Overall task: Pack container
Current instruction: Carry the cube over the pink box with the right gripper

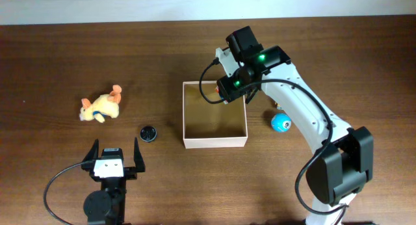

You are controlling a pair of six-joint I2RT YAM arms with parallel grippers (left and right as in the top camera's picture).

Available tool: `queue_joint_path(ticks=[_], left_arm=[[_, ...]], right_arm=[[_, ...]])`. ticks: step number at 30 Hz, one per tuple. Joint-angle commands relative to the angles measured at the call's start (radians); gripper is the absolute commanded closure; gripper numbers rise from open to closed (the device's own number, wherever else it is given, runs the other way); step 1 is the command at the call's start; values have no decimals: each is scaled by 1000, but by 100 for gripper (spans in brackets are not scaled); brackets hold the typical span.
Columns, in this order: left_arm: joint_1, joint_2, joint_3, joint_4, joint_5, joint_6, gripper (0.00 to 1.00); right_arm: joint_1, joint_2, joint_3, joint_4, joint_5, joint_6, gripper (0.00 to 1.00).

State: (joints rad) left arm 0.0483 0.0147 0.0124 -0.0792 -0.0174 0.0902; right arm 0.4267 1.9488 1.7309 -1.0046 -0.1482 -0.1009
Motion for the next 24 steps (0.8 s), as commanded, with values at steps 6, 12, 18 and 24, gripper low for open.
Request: queue_joint_path(ticks=[6,12,18,24], left_arm=[[7,-8,-4,-4,6,20,1],[7,-8,-4,-4,6,20,1],[7,-8,-4,-4,6,20,1],[7,-8,-4,-4,6,19,1]], right_arm=[[11,55,18,-11,-9,1,66],[12,61,18,7,-9,7,66],[19,61,18,27,-9,121,66],[55,61,18,28,-2,272,66]])
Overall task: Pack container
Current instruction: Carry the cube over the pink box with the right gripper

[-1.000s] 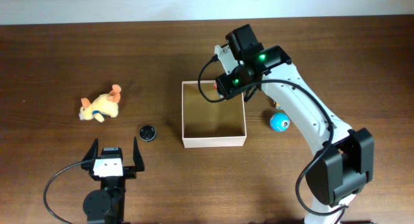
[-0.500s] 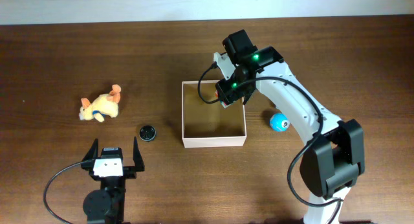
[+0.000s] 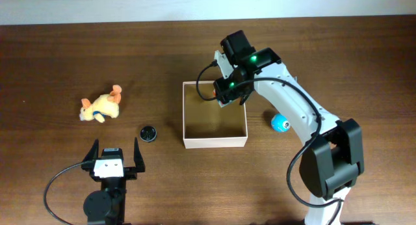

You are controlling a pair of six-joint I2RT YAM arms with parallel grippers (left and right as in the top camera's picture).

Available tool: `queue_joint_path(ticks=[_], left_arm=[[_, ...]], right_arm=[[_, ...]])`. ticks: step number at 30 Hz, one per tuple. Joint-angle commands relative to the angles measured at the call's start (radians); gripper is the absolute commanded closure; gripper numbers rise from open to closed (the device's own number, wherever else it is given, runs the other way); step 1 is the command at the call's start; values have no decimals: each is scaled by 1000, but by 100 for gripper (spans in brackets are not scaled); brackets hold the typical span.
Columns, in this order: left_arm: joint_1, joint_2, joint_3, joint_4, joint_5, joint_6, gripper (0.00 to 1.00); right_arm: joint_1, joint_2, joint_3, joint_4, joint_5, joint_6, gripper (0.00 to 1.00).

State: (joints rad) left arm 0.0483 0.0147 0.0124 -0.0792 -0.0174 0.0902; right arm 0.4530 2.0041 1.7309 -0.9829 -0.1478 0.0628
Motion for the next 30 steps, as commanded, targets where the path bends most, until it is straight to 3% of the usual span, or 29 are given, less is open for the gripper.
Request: queue_joint_path(ticks=[1,7,15,30], left_arm=[[7,-8,-4,-4,6,20,1],[7,-8,-4,-4,6,19,1],[7,-8,-4,-4,6,19,1],[7,-8,-4,-4,6,20,1]], right_arm=[[35,6,18,8,6,138,66],[72,6,18,7,161,310,66],[77,13,18,-24,334,369,66],[77,93,10,8,343,429,66]])
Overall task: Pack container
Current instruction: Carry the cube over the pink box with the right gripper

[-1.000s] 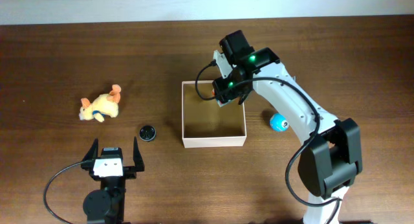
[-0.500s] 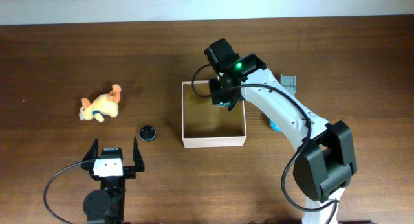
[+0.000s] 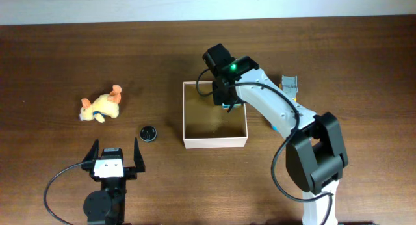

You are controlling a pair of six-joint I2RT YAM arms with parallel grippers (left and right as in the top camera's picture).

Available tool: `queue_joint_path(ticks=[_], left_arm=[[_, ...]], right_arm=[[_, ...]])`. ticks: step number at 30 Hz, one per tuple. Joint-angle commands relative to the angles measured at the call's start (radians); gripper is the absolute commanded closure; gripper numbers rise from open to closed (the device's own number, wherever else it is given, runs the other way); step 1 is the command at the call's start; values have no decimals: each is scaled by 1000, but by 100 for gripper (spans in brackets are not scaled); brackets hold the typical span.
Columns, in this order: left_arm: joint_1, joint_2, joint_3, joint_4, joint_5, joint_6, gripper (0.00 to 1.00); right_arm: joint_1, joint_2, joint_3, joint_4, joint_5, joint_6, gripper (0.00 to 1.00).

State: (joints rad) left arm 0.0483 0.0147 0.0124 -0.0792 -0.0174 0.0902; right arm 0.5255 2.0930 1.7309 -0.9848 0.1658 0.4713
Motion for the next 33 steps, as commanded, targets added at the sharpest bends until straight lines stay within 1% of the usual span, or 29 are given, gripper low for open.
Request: queue_joint_path(ticks=[1,7,8,10,12,20,23,26,28,33], left_arm=[[7,-8,-4,-4,6,20,1],[7,-8,-4,-4,6,20,1],[7,-8,-4,-4,6,20,1],[7,-8,-4,-4,6,19,1],[7,-8,-4,-4,6,20,1],[7,-8,-4,-4,6,20,1],[7,-8,-4,-4,6,20,1],[7,-8,-4,-4,6,20,1],[7,-8,-4,-4,6,19,1],[7,-8,-4,-4,6,20,1]], right_arm=[[5,5,10,13,30,21,66],[5,5,10,18,30,21,65],[5,5,10,18,30,21,57],[5,5,10,18,30,20,48],[5,5,10,18,30,20,41],[5,5,10,24,30,20,30],[5,5,10,29,24,19,24],[7,5,10,33,-16,14,21],[12,5,10,40,-62,-15,18],[51,5,10,72,-127,-98,19]])
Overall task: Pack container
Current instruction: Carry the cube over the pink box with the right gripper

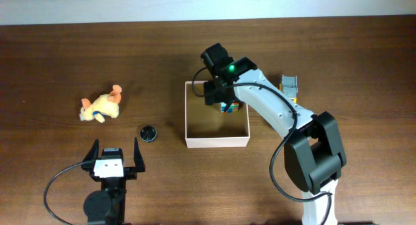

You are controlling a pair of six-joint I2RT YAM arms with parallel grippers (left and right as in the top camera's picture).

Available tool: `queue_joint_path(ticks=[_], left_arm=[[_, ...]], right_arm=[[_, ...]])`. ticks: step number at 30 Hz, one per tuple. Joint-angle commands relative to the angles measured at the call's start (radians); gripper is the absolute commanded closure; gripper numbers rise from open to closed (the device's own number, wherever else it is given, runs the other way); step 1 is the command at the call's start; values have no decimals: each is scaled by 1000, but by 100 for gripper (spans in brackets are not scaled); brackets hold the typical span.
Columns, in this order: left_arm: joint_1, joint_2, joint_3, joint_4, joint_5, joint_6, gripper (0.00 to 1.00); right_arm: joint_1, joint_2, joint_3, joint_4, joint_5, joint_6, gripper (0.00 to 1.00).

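Note:
A white box (218, 142) with a brown inside stands mid-table. My right gripper (220, 100) reaches down into its far right corner, and its fingers are hidden under the wrist. A small orange and blue toy (229, 108) shows inside the box right beside the gripper; whether it is still gripped cannot be told. My left gripper (117, 158) rests at the near left edge, open and holding nothing. On the left of the table lies a yellow plush animal (101, 108). A small black round object (149, 132) sits between the plush and the box.
A small grey object (290, 86) lies to the right of the box, just behind the right arm (273, 108). The arm spans the table from the near right to the box's far corner.
The right gripper has shifted slightly left inside the box, so the orange and blue toy shows more fully beside it. The box has slid a little to the right. The left arm is unchanged.
At first the right gripper hung over the box's far right rim with something small and orange at its tip, and a blue ball lay right of the box. It then stood further over the box, then down in the corner. The arm now covers the ball's place.

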State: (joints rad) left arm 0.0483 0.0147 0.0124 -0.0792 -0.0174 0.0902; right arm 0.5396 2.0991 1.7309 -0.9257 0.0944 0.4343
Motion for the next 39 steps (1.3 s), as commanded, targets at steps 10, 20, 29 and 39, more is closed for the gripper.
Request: queue_joint_path(ticks=[10,20,29,39], left_arm=[[7,-8,-4,-4,6,19,1],[7,-8,-4,-4,6,20,1],[7,-8,-4,-4,6,20,1],[7,-8,-4,-4,6,20,1]], right_arm=[[117,4,8,82,-60,-170,50],[101,61,6,115,-57,-177,72],[93,113,6,132,-57,-195,76],[47,116,6,129,14,-194,76]])
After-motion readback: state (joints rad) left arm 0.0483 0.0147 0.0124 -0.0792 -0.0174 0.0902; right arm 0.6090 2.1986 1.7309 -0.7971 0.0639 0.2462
